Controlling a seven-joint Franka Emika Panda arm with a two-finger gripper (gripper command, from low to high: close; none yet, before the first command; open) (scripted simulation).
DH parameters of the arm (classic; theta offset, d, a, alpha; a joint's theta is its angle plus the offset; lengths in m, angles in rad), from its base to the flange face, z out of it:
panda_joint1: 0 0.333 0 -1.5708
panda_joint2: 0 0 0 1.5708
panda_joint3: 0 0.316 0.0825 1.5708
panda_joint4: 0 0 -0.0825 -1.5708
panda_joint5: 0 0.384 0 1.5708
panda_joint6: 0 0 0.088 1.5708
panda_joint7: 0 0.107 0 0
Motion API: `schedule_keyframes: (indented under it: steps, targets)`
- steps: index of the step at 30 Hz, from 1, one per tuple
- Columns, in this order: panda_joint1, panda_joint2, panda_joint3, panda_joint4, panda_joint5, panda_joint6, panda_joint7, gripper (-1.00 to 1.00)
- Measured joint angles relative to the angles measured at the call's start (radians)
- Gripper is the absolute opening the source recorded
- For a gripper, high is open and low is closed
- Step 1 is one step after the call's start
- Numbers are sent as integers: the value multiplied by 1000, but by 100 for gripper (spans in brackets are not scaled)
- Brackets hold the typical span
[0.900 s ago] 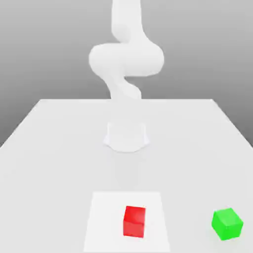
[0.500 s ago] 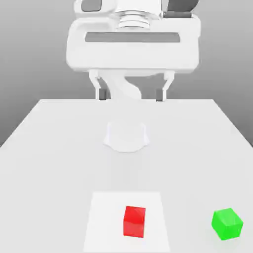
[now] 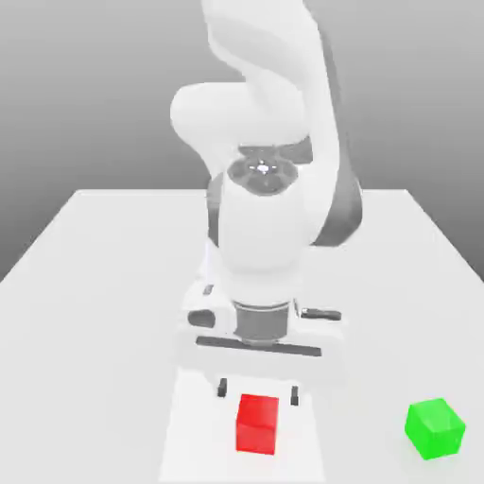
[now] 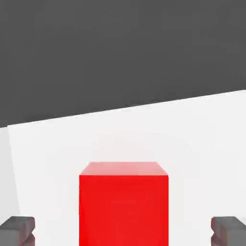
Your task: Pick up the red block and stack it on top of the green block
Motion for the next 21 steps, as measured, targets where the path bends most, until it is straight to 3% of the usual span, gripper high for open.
schedule_keyframes:
  steps: [1, 8, 13, 21]
  targets:
    - [5, 32, -6, 5, -6, 27, 4, -100]
    - [5, 38, -7, 5, -9, 32, 7, -100]
    - [-4, -118, 10, -18, 28, -99, -20, -100]
    - [161, -119, 219, 134, -23, -262, -211, -100]
